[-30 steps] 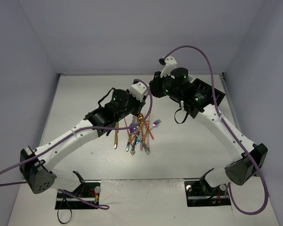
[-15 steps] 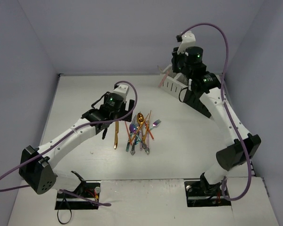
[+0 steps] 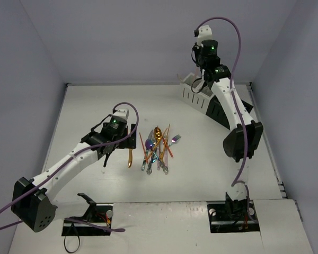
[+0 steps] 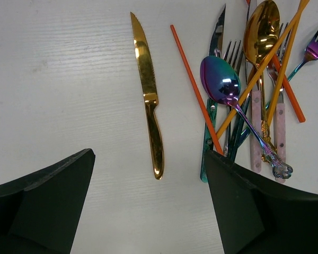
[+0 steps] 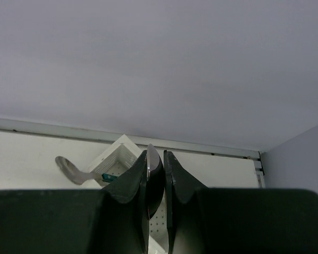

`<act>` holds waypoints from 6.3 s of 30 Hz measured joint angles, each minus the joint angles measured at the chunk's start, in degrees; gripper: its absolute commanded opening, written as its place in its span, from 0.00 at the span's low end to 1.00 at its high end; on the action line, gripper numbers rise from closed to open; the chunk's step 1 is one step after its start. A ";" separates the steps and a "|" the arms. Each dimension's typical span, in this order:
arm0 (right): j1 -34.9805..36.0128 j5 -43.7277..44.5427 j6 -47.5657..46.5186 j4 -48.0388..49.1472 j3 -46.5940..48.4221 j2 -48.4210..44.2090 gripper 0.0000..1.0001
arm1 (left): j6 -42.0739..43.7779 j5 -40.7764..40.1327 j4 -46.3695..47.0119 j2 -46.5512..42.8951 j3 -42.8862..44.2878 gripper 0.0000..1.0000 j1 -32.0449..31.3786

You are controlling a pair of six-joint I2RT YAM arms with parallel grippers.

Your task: Sort the eating utensils into containers

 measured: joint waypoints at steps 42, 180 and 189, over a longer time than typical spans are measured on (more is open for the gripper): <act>-2.96 -7.09 3.19 6.35 -17.49 -5.66 0.86 | -8.05 7.81 -0.15 6.56 0.47 0.76 -0.42; -2.96 -11.12 19.45 -8.03 -71.21 -73.31 0.89 | -38.76 -0.78 -2.28 33.27 12.85 0.00 -8.20; -2.96 -11.21 19.45 -8.07 -71.42 -73.30 0.90 | -37.52 -2.14 -3.03 32.06 11.79 0.00 -8.22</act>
